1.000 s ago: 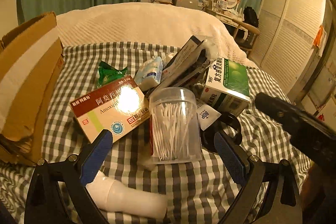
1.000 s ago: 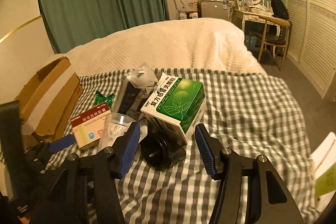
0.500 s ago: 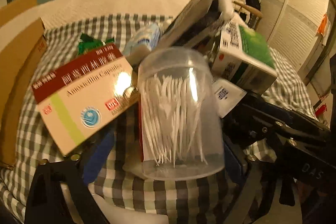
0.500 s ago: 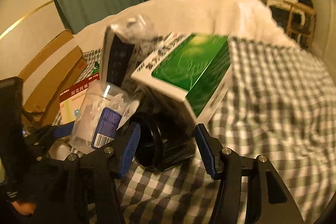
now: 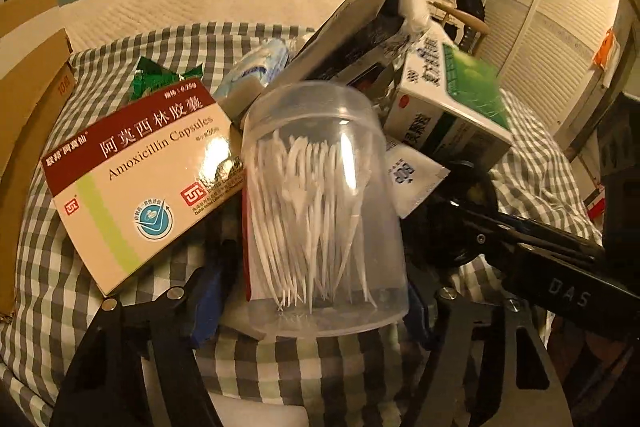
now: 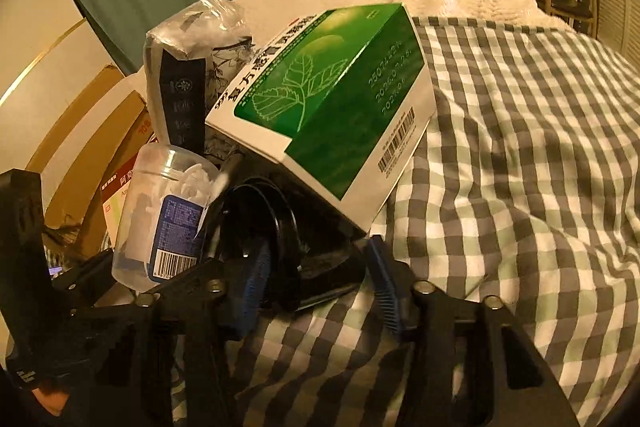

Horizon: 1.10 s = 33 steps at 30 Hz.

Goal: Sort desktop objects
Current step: 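Grasp the clear floss-pick jar with the left gripper while the right grasps a black item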

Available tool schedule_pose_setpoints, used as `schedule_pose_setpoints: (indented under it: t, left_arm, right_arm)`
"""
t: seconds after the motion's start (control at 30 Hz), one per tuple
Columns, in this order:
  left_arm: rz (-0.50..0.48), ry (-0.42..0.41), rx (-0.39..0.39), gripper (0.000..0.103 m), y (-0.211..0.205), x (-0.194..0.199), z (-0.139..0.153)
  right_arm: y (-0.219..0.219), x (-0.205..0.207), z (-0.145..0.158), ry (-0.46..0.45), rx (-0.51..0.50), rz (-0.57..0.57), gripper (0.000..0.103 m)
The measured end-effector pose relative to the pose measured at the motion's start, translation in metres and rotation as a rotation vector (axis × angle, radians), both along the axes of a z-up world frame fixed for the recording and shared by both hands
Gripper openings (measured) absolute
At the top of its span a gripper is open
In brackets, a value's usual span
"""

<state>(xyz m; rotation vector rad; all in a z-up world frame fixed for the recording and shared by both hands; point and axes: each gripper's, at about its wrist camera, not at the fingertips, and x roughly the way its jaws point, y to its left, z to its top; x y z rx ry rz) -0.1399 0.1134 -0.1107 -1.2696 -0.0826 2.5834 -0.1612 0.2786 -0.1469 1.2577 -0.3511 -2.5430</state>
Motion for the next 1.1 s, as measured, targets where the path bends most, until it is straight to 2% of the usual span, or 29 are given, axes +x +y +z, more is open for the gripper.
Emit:
schedule_pose_setpoints:
  t: [0.23, 0.5, 0.67, 0.77, 0.93, 1.1]
  left_arm:
    - [-0.02, 0.032, 0.0, 0.066, 0.004, 0.013, 0.011]
    - [-0.006, -0.001, 0.052, 0.064, -0.002, 0.014, 0.019]
    - [-0.009, -0.019, 0.054, 0.064, -0.004, 0.016, 0.019]
    - [-0.006, -0.03, 0.067, 0.064, -0.005, 0.022, 0.023]
    - [-0.005, -0.031, 0.077, 0.063, -0.011, 0.03, 0.031]
    - [0.008, -0.05, 0.094, 0.063, -0.018, 0.039, 0.032]
  right_arm:
    - [0.004, 0.012, 0.008, 0.011, 0.018, -0.04, 0.04]
    - [0.013, 0.025, 0.018, 0.048, 0.025, -0.087, 0.038]
    - [0.011, 0.027, 0.029, 0.087, 0.022, -0.085, 0.038]
    - [0.013, 0.03, 0.028, 0.079, 0.024, -0.09, 0.038]
    - [0.015, 0.044, 0.023, 0.078, 0.057, -0.106, 0.038]
    - [0.011, 0.059, 0.039, 0.068, 0.114, -0.112, 0.038]
